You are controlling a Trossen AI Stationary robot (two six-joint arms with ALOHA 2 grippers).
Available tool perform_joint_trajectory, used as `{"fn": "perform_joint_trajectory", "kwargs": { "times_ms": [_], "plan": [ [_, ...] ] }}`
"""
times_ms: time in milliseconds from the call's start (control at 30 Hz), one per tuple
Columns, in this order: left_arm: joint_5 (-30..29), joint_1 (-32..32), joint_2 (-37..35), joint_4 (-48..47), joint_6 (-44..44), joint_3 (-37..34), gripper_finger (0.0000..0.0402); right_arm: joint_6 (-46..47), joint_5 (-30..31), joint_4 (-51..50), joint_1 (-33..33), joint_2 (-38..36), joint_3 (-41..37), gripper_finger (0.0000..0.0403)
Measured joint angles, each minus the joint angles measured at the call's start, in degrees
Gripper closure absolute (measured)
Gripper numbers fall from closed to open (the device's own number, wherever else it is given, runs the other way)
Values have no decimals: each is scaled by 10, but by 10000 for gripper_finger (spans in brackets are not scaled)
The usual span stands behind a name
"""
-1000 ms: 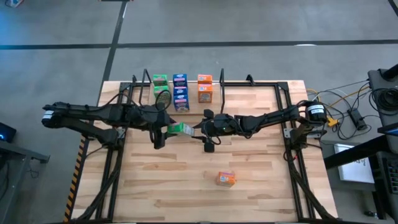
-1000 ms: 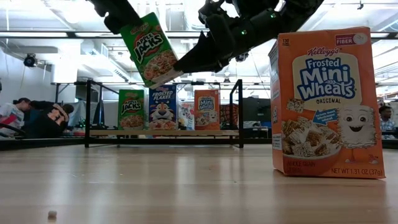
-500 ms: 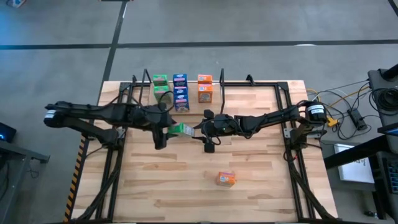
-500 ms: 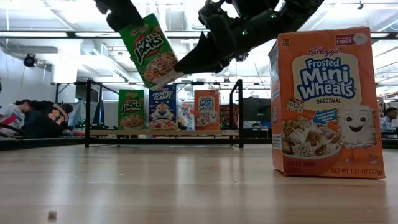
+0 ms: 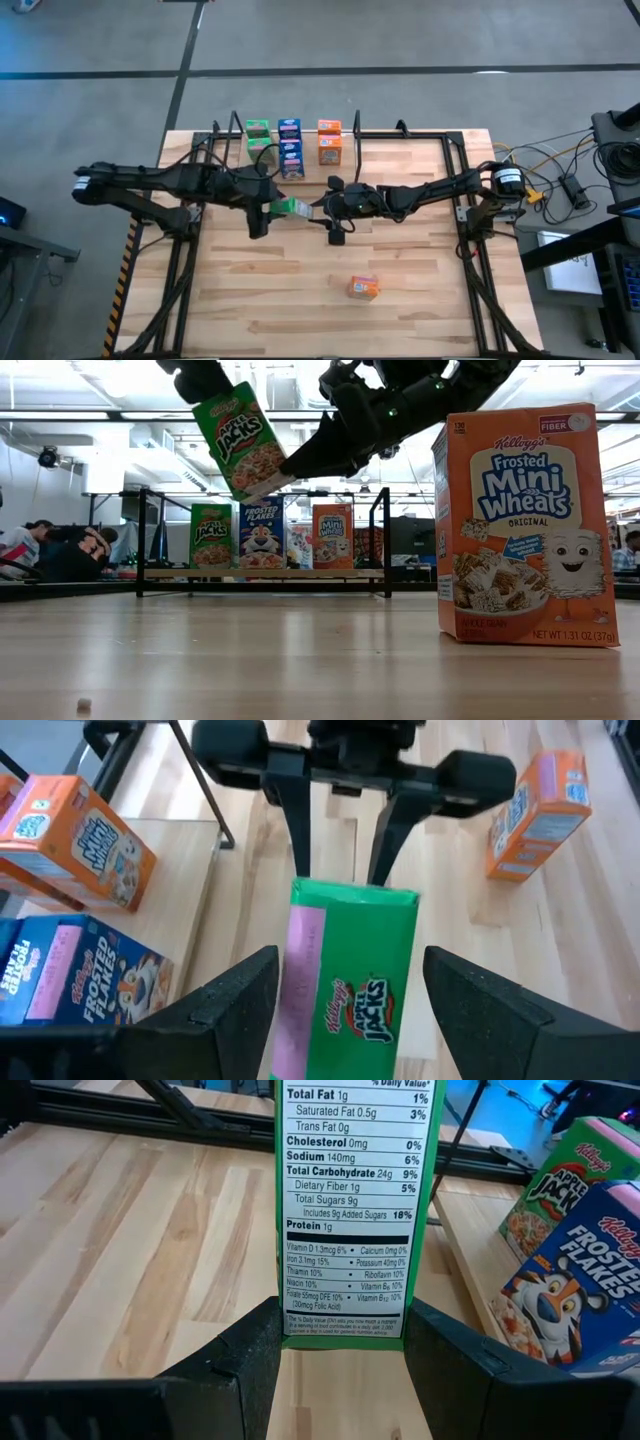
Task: Stack cereal on shelf
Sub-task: Put the green cereal box on the shelf aligned with the other green cereal box
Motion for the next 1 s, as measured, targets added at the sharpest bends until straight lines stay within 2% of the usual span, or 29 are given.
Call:
{"fn": "perform_joint_trajectory", "kwargs": {
  "times_ms": [633, 1000],
  "plan": [
    [-7, -4, 32, -50, -3, 36, 173, -2, 0, 0, 0, 0, 0, 225],
    [-6, -4, 37, -63, -15, 46, 246, -2, -1, 0, 0, 0, 0, 225]
  ]
}}
